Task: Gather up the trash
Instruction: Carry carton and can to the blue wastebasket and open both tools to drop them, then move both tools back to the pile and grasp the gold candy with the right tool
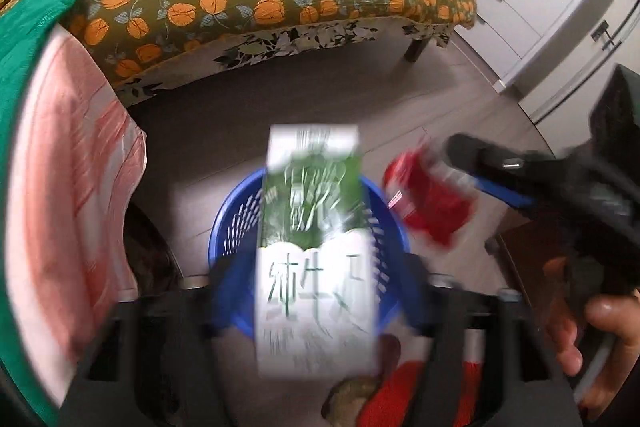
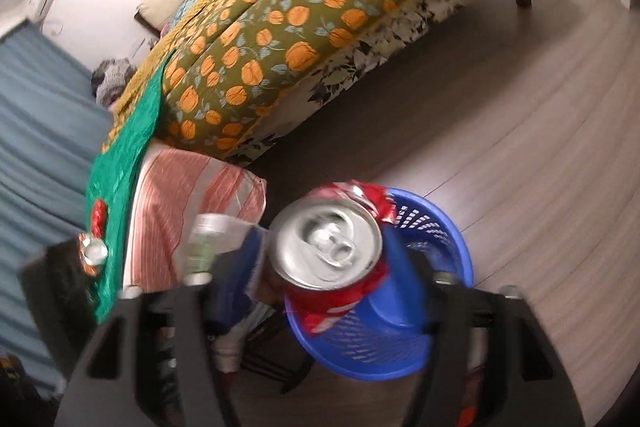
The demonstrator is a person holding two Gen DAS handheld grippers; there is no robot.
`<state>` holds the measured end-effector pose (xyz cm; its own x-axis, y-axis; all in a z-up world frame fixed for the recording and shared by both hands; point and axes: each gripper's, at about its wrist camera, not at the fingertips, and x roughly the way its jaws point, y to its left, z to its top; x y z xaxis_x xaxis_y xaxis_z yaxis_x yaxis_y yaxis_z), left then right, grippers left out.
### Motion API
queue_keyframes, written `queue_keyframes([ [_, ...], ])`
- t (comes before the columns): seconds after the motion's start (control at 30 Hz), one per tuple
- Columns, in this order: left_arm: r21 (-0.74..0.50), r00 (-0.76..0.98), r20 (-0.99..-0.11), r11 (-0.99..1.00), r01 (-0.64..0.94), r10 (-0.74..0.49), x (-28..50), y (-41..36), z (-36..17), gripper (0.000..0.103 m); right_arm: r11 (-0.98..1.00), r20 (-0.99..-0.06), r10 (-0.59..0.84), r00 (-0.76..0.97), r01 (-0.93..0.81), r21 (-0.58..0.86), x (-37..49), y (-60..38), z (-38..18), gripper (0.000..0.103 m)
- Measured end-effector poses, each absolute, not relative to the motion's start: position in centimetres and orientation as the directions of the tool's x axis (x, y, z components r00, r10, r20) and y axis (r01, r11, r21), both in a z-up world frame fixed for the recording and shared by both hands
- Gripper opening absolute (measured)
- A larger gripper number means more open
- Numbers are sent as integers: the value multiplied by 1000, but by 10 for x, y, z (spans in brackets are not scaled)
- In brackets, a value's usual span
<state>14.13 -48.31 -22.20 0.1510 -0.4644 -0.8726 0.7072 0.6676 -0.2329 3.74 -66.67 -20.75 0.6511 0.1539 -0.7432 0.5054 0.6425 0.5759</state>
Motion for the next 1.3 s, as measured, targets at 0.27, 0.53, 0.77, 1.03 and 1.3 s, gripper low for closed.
queue_keyframes([
  [0.27, -228, 238, -793, 635, 738, -561, 122, -459, -178, 95, 695, -706, 14, 708, 501, 516, 24, -669, -170, 86],
  [0.53, -153, 382, -676, 627, 763, -630, 78, -391, -102, 98, 852, -534, -263, 803, 454, 262, 11, -609, -94, 99],
  [0.77, -143, 416, -689, 674, 725, -594, 64, -310, -92, 98, 908, -483, -251, 839, 377, 181, 18, -539, -75, 99],
  [1.03, -47, 534, -741, 824, 564, -407, 81, -185, -112, 98, 976, -536, -56, 842, 158, 147, 35, -429, -91, 99],
  [1.3, 107, 644, -752, 936, 336, -145, 140, -71, -120, 98, 990, -610, 136, 781, -86, 110, 54, -325, -107, 99],
])
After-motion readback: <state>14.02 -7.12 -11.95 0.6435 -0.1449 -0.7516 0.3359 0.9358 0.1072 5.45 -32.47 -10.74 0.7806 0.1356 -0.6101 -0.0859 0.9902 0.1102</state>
